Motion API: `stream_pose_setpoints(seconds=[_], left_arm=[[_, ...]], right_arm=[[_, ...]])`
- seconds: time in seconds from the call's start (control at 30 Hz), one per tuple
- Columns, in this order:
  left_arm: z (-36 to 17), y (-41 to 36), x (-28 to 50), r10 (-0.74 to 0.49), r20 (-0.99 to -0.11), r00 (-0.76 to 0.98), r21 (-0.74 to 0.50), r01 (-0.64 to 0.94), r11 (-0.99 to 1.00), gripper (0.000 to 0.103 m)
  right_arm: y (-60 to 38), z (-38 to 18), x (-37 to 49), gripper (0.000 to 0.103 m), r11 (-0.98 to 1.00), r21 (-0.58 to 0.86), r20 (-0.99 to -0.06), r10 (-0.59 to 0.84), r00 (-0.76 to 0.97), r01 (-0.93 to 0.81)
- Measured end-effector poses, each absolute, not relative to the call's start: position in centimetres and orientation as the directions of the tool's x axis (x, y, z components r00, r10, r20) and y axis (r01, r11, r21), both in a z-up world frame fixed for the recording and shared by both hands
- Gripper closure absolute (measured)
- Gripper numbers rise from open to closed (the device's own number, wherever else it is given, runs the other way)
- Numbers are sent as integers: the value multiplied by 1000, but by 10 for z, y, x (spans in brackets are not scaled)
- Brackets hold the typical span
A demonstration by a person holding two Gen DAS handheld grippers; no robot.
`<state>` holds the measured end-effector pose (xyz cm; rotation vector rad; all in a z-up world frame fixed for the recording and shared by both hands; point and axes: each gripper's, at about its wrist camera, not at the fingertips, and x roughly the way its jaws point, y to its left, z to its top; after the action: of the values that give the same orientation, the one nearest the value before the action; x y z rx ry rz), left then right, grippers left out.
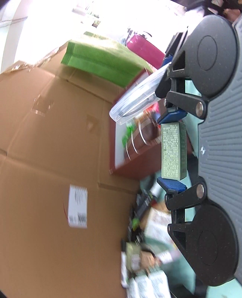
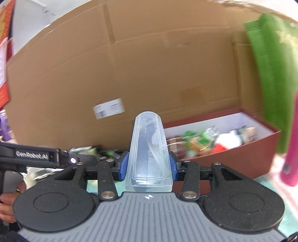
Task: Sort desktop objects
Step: 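Carry soap bar in left gripper and clear case in right gripper over red box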
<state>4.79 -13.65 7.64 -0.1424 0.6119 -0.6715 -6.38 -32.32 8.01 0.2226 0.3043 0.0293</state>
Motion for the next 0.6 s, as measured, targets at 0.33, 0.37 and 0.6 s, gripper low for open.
stream_pose_setpoints(seconds=[0.33,0.37,0.6], left_arm=[[83,-239,91,-685,-489,541,-328,614,718,40],[82,-249,96,-684,-492,539,-328,613,719,40],[71,-295,128,-676,-508,534,-315,615,723,40]], right_arm=[[-391,79,-39,60,953,213,-311,-144,940,216],[-396,78,-35,60,950,212,-312,-154,937,227],[-418,77,4,60,941,192,-312,-210,927,278]])
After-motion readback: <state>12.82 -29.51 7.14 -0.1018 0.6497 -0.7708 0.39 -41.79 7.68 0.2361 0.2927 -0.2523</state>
